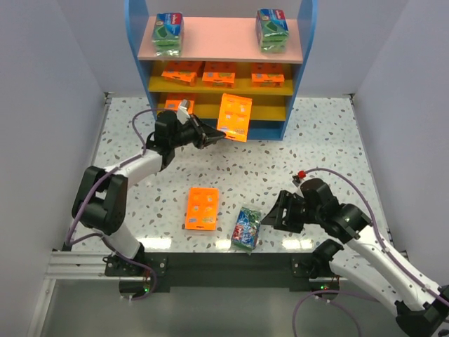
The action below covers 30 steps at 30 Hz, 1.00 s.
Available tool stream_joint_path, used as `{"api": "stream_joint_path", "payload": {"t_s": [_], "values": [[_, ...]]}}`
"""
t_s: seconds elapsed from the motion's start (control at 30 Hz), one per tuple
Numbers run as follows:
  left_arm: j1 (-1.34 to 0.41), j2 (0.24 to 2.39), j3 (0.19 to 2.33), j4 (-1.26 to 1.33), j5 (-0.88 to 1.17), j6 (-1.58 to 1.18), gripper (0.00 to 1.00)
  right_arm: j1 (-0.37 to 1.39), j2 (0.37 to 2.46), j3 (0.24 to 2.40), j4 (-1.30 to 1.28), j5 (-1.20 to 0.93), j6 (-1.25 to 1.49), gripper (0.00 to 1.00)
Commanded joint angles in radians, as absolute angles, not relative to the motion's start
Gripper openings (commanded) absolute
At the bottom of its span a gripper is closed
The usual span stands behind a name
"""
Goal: Place and organize the cleaning sponges onto the shelf
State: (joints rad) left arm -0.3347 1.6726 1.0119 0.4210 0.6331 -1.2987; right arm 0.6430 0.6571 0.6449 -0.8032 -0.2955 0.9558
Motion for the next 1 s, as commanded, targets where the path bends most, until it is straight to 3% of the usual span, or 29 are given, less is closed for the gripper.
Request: {"api": "stream_joint_path", "payload": {"t_s": [0.0, 0.23, 0.7, 0.97], "values": [[-0.325, 1.574, 1.008, 0.474, 0.624, -1.298, 0.0, 0.644, 0.614, 0.666, -0.841, -0.258, 0.982, 0.6], [-0.325, 1.56, 0.916, 0.563, 0.614, -1.348, 0.0, 0.644, 0.598, 0.64, -0.839, -0.272, 0.983, 0.6], [-0.295, 1.652, 0.971, 0.599, 0.583, -1.394, 0.0, 0.644, 0.581, 0.652, -0.868, -0.259, 0.971, 0.6], [-0.279, 1.785, 1.181, 0.514, 0.528, -1.4, 0.0, 0.644, 0.566, 0.658, -0.879, -0.249, 0.971, 0.6]]}}
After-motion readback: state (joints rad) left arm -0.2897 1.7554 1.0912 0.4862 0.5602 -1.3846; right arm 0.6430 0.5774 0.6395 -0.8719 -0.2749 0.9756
